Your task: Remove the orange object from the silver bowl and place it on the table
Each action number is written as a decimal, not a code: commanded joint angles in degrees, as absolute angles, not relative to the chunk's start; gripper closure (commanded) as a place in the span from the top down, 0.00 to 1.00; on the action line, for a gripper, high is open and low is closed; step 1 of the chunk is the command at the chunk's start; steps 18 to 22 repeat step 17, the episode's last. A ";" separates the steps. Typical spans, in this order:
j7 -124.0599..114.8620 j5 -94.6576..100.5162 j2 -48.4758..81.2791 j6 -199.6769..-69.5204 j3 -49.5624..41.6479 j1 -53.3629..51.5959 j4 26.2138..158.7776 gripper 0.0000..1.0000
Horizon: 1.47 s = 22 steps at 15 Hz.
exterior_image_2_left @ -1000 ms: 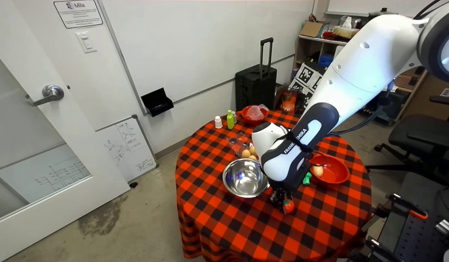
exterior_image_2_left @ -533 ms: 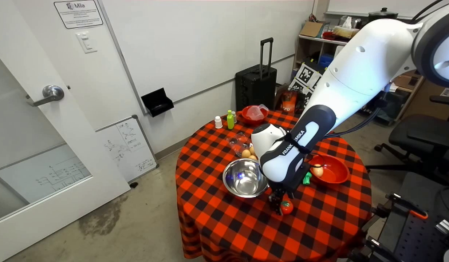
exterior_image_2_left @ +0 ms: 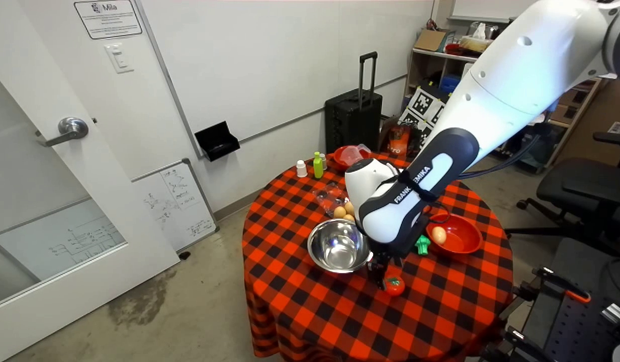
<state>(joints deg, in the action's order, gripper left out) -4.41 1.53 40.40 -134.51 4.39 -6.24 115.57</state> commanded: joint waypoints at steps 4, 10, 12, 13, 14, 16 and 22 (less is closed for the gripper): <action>-7.79 3.43 27.16 -131.03 3.16 -8.99 123.31 1.00; -6.33 4.20 25.37 -131.97 3.92 -8.55 122.34 1.00; -6.34 4.35 24.98 -132.08 3.93 -8.56 122.68 1.00; -6.34 4.40 24.99 -132.16 3.93 -8.56 122.81 1.00; -6.33 4.43 24.99 -132.23 3.92 -8.56 122.90 1.00; -6.33 4.46 24.99 -132.27 3.92 -8.56 122.93 1.00; -6.33 4.46 24.99 -132.28 3.92 -8.56 122.93 1.00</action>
